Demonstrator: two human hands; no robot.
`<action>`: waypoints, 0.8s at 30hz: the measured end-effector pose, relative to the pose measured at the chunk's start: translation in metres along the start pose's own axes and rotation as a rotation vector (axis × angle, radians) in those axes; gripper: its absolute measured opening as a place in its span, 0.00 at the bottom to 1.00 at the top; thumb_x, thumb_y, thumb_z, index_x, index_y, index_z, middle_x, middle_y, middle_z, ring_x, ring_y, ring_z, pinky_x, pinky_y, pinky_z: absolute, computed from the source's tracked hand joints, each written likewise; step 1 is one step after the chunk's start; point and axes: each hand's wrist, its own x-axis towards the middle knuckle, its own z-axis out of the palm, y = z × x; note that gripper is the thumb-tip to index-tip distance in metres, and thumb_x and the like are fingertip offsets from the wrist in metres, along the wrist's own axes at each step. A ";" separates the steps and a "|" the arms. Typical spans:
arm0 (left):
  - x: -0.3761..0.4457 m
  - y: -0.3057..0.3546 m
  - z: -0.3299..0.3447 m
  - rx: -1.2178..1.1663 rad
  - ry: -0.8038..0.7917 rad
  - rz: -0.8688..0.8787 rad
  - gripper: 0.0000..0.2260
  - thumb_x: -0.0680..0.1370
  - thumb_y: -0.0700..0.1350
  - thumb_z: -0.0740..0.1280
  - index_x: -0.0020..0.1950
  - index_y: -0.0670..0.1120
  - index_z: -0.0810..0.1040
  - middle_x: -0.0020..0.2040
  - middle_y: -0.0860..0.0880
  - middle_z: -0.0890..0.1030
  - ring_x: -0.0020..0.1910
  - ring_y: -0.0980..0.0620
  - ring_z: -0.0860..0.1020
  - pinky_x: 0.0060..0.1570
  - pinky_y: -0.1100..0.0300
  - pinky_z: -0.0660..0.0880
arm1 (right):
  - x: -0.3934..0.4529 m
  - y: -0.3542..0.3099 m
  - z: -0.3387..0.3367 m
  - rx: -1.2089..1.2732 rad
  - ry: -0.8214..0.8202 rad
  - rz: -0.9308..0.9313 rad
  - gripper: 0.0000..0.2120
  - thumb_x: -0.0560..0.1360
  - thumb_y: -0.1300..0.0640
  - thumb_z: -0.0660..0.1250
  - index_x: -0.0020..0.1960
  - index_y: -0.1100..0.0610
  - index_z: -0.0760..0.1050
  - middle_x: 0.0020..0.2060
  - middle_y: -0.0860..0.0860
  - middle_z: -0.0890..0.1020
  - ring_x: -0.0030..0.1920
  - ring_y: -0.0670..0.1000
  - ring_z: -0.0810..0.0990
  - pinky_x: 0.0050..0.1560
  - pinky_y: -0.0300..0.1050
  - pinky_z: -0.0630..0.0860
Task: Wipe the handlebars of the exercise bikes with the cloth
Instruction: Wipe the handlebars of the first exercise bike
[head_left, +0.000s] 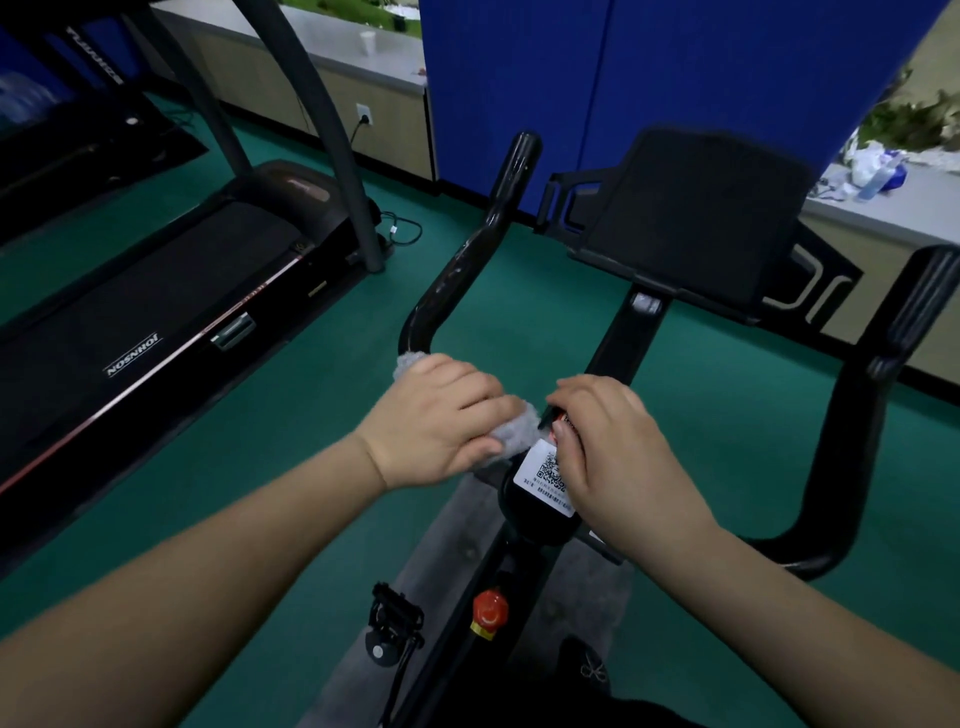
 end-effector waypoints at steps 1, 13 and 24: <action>-0.002 -0.013 0.000 0.016 -0.022 0.032 0.25 0.80 0.57 0.47 0.59 0.46 0.77 0.49 0.46 0.79 0.45 0.46 0.74 0.48 0.51 0.69 | 0.000 0.000 0.000 0.001 -0.001 0.000 0.17 0.77 0.52 0.52 0.55 0.59 0.75 0.55 0.51 0.77 0.58 0.52 0.73 0.61 0.48 0.71; 0.007 -0.034 -0.036 -0.124 0.433 -0.683 0.18 0.80 0.53 0.52 0.43 0.43 0.75 0.38 0.46 0.76 0.38 0.44 0.73 0.36 0.55 0.65 | -0.002 0.002 -0.003 0.025 -0.001 0.005 0.17 0.77 0.52 0.52 0.56 0.58 0.75 0.55 0.51 0.76 0.59 0.50 0.71 0.63 0.40 0.66; 0.023 0.026 -0.001 -0.675 0.343 -1.284 0.25 0.82 0.49 0.52 0.76 0.43 0.51 0.71 0.41 0.59 0.64 0.49 0.66 0.53 0.71 0.55 | -0.008 0.004 -0.009 0.085 -0.033 0.030 0.19 0.78 0.47 0.55 0.62 0.54 0.75 0.60 0.47 0.74 0.62 0.43 0.67 0.64 0.31 0.57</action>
